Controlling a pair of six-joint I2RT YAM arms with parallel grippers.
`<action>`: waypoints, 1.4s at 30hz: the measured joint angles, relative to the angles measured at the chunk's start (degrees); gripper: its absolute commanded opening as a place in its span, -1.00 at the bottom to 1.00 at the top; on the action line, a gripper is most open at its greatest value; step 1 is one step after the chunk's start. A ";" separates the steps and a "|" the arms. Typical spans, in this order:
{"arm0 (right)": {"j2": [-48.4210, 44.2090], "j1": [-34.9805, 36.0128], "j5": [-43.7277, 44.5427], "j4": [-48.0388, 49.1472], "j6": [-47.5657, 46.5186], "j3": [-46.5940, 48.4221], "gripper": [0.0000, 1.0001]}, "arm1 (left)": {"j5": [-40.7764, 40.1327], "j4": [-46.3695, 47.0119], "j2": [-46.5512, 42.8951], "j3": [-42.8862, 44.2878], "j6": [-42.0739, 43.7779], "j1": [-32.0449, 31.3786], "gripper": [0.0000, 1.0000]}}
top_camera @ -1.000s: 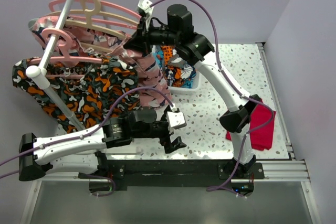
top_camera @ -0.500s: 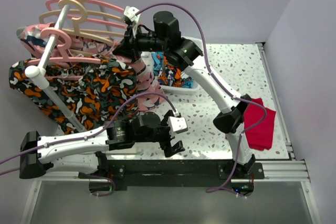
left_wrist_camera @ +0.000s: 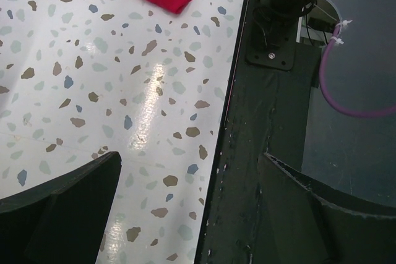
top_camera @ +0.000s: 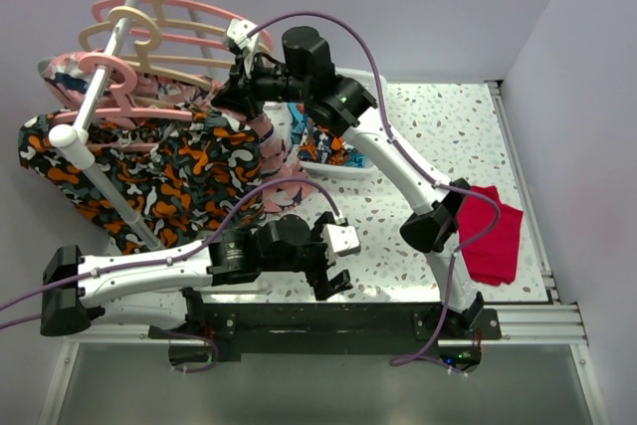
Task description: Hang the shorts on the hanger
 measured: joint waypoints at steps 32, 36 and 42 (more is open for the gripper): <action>-0.81 1.73 5.90 1.27 -3.65 -2.84 0.67 | -1.25 1.20 1.11 -0.02 0.02 -0.28 1.00; -3.96 1.73 8.22 1.33 -3.56 -6.23 0.85 | -2.99 1.86 1.11 -0.09 -0.39 -0.31 1.00; -12.31 1.73 14.40 1.46 -2.29 -12.33 0.97 | -8.85 3.04 1.11 -0.09 -2.47 -0.31 1.00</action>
